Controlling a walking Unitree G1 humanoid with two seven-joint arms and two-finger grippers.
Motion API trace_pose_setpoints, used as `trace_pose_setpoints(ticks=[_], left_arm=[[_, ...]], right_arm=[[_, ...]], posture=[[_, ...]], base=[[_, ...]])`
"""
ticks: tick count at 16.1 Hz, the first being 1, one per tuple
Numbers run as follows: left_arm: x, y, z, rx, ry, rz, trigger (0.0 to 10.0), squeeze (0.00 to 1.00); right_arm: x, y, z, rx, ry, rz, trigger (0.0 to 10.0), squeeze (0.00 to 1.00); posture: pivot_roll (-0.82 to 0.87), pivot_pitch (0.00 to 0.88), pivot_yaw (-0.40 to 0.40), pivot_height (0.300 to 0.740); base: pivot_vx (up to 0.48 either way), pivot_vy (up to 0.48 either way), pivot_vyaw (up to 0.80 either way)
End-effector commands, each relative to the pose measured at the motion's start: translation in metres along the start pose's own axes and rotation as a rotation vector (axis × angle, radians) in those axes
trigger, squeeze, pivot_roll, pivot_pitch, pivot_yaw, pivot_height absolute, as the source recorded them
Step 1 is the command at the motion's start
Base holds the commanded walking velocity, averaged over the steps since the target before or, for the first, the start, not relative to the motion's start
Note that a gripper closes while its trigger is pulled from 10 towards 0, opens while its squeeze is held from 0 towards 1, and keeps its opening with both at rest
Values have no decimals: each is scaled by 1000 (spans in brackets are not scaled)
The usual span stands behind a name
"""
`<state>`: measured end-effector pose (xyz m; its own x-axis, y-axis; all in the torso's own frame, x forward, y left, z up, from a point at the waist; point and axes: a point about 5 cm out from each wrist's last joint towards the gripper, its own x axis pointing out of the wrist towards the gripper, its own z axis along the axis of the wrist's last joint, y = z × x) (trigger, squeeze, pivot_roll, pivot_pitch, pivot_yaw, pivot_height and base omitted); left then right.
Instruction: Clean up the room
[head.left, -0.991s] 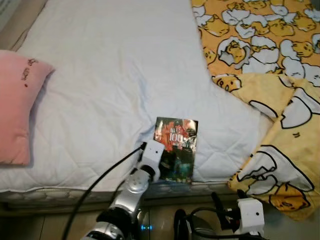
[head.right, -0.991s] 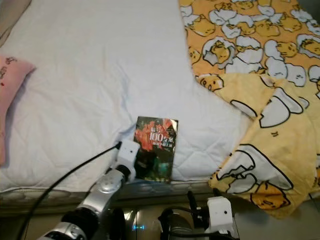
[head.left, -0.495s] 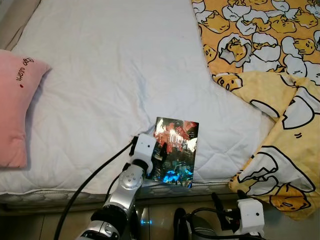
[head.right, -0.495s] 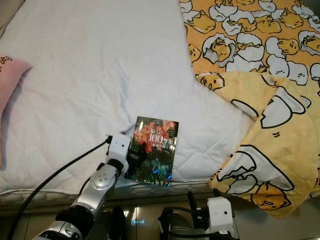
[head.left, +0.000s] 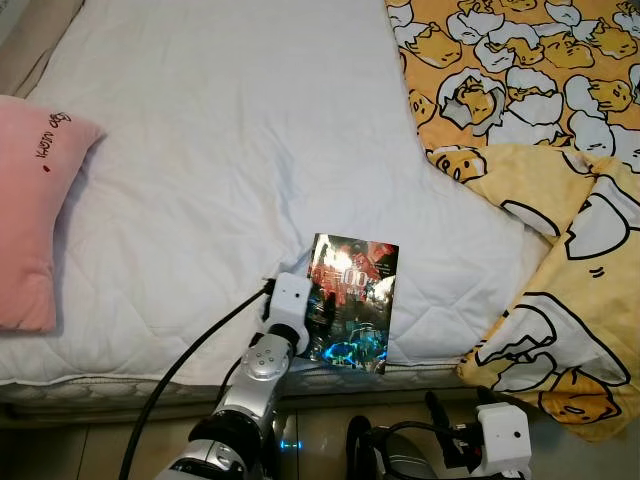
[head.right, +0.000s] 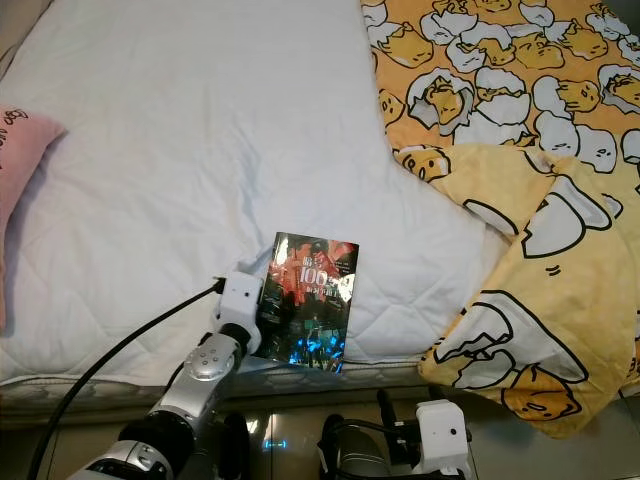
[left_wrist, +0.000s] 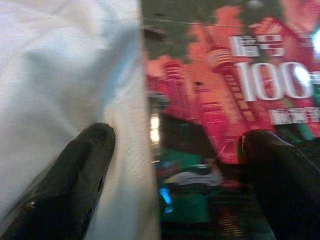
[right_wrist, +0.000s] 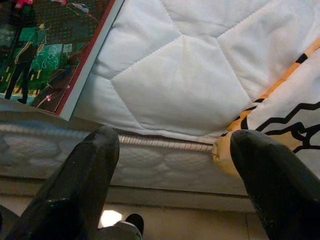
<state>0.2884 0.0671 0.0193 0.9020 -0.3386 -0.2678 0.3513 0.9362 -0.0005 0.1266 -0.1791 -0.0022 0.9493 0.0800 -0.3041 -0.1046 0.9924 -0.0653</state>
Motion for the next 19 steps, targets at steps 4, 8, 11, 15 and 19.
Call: trace_pose_setpoints(ticks=[4,8,11,15,19], left_arm=[[-5,-25,-18,-37,85,-107,10000,0],[-8,-33,-27,-25,136,-132,8627,0],[-5,-18,-6,186,-18,-34,10000,0],[-8,-32,-21,69,73,-106,10000,0],[-12,-55,-29,-2,119,-220,4667,0]], right_arm=[[-5,-3,-3,-13,24,-7,10000,0],[-6,-3,-4,-17,30,-6,10000,0],[-7,-6,-5,-21,36,-11,10000,0],[-7,-3,-7,-19,43,-4,10000,0],[-7,-3,-7,-20,47,-3,10000,0]], posture=[[-100,253,-53,740],[-109,260,-54,740],[-109,260,-54,740],[-102,264,-52,740],[-106,268,-53,740]], base=[[0,0,0],[0,0,0],[0,0,0],[0,0,0],[0,0,0]])
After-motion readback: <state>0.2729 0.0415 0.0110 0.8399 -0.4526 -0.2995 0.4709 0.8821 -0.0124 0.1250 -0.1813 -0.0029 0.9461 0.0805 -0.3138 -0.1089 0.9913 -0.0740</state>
